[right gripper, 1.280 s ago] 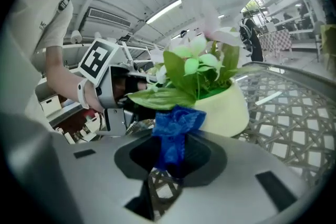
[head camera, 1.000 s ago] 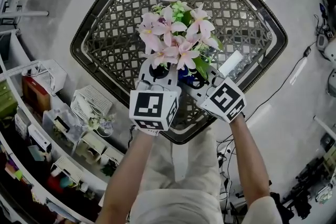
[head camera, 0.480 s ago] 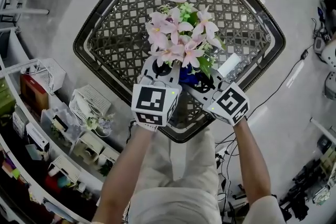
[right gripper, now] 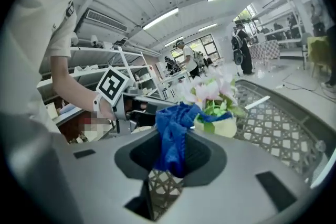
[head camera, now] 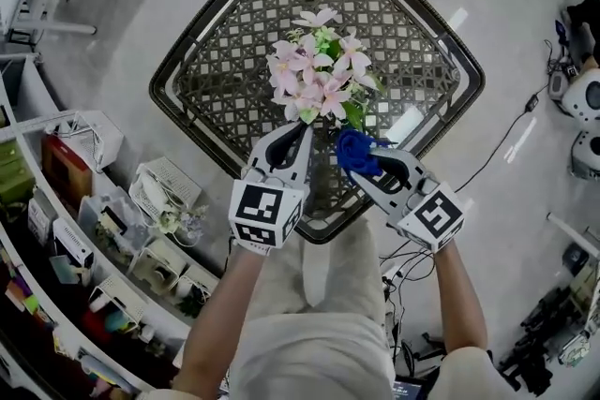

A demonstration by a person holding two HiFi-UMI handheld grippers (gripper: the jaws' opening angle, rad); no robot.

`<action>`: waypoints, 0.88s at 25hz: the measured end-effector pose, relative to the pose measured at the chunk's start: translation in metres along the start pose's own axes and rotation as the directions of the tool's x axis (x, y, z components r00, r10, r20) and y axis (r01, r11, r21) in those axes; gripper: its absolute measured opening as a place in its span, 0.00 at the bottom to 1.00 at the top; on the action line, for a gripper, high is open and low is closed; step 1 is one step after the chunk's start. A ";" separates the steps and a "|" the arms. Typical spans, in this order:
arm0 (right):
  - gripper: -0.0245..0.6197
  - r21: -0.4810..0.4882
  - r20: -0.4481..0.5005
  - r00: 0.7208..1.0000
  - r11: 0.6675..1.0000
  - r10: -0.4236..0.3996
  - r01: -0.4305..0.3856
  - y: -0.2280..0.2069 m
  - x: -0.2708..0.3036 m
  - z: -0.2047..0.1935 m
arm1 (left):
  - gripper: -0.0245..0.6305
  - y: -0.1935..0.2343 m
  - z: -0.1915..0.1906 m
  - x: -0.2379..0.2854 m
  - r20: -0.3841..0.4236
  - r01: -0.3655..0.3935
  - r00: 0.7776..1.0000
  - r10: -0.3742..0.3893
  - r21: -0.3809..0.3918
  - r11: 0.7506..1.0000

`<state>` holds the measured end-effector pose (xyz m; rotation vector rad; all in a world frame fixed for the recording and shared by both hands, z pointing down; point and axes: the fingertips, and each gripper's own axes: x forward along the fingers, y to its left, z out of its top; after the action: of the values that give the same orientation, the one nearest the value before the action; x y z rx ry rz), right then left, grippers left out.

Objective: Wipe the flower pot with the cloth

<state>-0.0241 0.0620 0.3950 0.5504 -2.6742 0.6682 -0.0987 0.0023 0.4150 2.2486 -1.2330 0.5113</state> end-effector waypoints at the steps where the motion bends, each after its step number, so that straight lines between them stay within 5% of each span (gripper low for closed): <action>1: 0.22 -0.010 0.007 1.000 1.000 -0.002 0.002 0.006 -0.007 0.009 | 0.08 -0.005 0.006 -0.008 0.006 0.005 1.000 -0.005 0.008 1.000; 13: 0.22 -0.042 0.146 0.974 0.983 -0.174 0.181 0.054 -0.101 0.129 | 0.08 -0.056 0.108 -0.126 0.142 0.033 0.989 -0.047 0.101 0.994; 22: 0.22 -0.110 0.315 0.901 0.932 -0.297 0.345 0.105 -0.182 0.223 | 0.08 -0.081 0.181 -0.223 0.272 -0.013 0.962 -0.026 0.140 0.990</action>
<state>0.0399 0.0874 0.0961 1.0916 -2.7698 0.2852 -0.1299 0.0762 0.1274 2.5076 -1.3597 0.2988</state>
